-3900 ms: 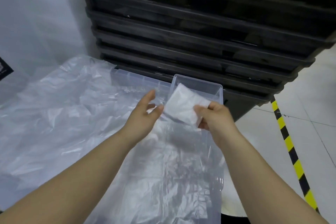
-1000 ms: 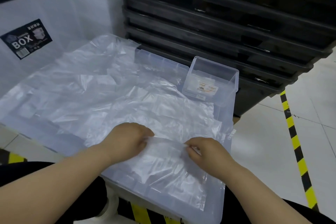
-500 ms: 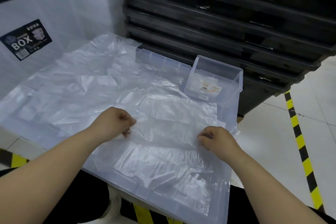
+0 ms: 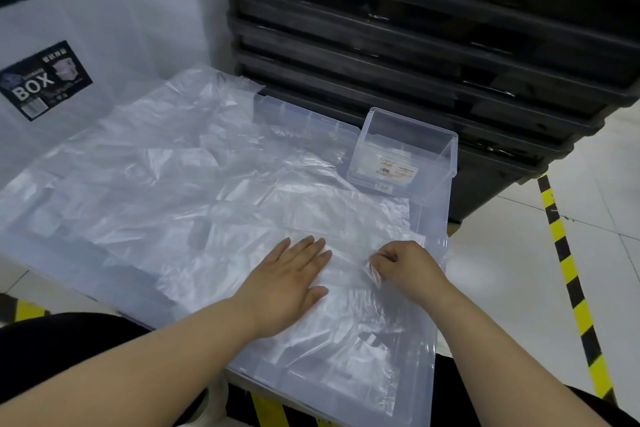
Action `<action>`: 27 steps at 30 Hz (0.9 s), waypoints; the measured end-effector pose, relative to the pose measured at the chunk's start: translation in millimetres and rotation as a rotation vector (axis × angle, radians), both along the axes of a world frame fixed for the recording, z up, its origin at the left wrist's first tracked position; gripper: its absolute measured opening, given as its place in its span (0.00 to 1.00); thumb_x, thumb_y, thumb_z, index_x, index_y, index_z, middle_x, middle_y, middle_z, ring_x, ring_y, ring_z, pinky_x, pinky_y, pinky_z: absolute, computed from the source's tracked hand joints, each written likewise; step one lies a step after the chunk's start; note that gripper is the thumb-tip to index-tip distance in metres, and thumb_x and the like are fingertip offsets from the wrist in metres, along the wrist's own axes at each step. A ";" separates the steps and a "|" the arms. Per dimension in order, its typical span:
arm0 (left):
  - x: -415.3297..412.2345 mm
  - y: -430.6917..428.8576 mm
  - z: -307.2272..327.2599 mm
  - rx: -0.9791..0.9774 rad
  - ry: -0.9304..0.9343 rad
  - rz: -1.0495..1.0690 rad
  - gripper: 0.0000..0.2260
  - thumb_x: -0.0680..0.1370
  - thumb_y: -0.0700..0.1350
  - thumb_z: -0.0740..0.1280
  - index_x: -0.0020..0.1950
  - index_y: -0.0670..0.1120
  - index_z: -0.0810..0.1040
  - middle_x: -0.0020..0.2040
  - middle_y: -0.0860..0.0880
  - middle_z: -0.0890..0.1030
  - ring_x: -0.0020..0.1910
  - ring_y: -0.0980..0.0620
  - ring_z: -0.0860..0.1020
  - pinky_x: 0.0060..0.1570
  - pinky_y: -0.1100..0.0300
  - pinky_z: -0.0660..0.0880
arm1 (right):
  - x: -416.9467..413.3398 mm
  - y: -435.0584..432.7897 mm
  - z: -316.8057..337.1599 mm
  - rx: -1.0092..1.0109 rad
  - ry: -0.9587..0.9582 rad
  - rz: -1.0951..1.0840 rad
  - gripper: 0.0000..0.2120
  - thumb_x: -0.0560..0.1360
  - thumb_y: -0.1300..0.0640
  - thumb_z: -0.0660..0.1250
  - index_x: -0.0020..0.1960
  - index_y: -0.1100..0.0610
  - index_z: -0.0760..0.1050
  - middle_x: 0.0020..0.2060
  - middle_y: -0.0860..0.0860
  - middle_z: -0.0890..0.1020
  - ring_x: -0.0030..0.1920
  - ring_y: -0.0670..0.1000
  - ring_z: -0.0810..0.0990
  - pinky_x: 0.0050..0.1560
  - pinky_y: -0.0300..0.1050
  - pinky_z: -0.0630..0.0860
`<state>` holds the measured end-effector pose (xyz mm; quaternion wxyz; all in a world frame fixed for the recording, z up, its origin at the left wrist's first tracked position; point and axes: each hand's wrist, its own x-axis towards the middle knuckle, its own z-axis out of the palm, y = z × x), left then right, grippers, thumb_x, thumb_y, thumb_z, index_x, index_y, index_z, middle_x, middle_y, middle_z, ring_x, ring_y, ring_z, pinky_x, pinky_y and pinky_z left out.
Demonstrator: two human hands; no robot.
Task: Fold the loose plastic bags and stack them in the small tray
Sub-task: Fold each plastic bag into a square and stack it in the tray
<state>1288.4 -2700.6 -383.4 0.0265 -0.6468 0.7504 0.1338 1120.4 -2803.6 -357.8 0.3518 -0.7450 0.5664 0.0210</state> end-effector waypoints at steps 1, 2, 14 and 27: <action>-0.7 -2.5 -2.2 0.038 -0.006 -0.001 0.59 0.49 0.66 0.11 0.76 0.49 0.42 0.76 0.53 0.40 0.74 0.57 0.38 0.64 0.63 0.28 | 0.4 -0.2 0.2 0.008 0.010 -0.007 0.17 0.78 0.55 0.61 0.30 0.53 0.65 0.29 0.46 0.71 0.31 0.44 0.68 0.38 0.40 0.66; -1.8 -5.2 -2.1 0.054 -0.003 -0.009 0.59 0.47 0.66 0.10 0.76 0.50 0.40 0.75 0.55 0.37 0.73 0.58 0.35 0.64 0.62 0.28 | 0.7 -0.6 0.3 0.008 0.014 -0.011 0.17 0.78 0.54 0.61 0.31 0.53 0.65 0.30 0.47 0.72 0.32 0.45 0.69 0.38 0.40 0.66; 0.2 -8.9 -7.0 0.038 -0.021 0.043 0.40 0.76 0.63 0.30 0.69 0.40 0.66 0.70 0.44 0.66 0.70 0.49 0.58 0.68 0.60 0.47 | 18.8 43.7 -24.9 -0.569 0.209 0.431 0.23 0.72 0.48 0.54 0.54 0.58 0.80 0.54 0.55 0.82 0.55 0.54 0.81 0.61 0.50 0.69; 25.8 -17.2 12.3 0.016 -0.038 0.117 0.27 0.77 0.49 0.45 0.76 0.49 0.46 0.77 0.52 0.44 0.75 0.56 0.46 0.71 0.63 0.44 | 3.9 24.2 -2.2 -0.345 0.260 0.522 0.28 0.79 0.64 0.49 0.76 0.57 0.42 0.76 0.51 0.43 0.75 0.47 0.44 0.66 0.31 0.37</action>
